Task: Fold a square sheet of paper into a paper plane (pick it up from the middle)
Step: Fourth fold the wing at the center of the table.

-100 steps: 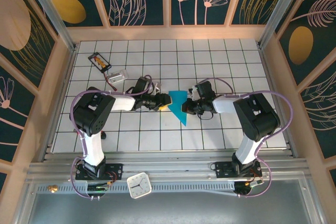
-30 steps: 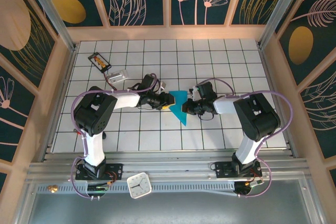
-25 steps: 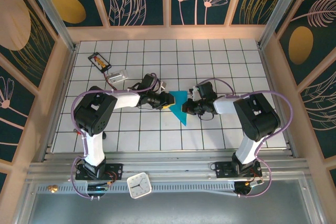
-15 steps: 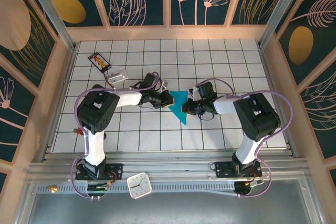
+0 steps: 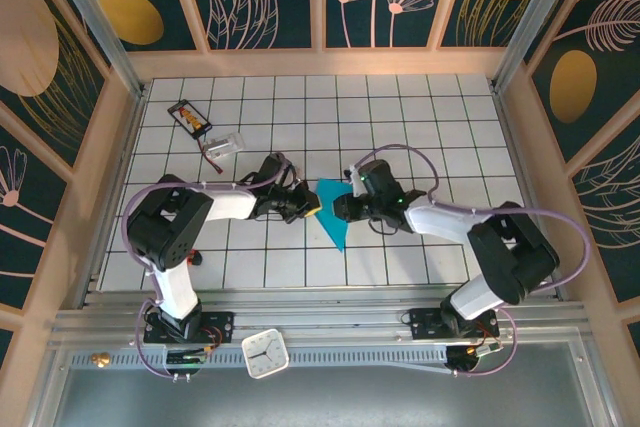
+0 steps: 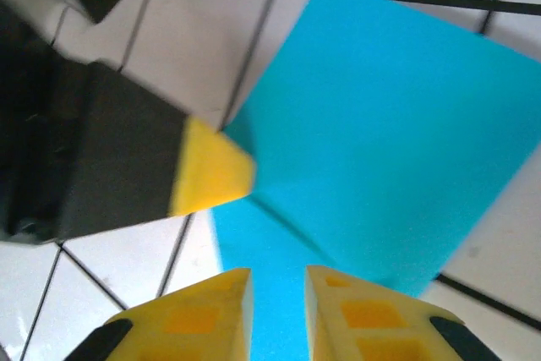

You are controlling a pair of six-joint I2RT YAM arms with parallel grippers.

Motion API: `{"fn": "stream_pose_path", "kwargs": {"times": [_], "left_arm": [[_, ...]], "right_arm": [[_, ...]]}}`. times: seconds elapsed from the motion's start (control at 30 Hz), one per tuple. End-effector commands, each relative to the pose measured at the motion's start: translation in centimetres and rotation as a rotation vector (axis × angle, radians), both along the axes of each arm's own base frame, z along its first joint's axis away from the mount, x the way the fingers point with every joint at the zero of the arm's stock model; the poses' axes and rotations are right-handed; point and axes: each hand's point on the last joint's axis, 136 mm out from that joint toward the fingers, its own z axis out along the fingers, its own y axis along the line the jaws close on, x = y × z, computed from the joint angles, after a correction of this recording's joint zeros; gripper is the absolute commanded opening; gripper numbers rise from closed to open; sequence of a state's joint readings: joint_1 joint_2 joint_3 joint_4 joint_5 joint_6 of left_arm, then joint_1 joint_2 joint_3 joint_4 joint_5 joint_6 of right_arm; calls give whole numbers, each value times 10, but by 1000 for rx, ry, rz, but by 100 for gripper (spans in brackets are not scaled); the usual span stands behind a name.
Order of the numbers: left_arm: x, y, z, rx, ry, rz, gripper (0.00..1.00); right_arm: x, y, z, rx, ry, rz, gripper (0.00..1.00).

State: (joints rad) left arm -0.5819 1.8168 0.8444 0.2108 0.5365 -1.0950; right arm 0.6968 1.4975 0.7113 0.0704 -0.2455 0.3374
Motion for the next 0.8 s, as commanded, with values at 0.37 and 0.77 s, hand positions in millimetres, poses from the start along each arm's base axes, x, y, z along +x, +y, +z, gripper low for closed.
{"fn": "stream_pose_path", "kwargs": {"times": [0.37,0.77], "left_arm": [[-5,4,17,-95,136,211,0],[-10,3,10,-85,162,205,0]], "right_arm": [[-10,12,-25,-342,-234,-136,39],[-8,9,-39,-505,-293,-203,36]]}}
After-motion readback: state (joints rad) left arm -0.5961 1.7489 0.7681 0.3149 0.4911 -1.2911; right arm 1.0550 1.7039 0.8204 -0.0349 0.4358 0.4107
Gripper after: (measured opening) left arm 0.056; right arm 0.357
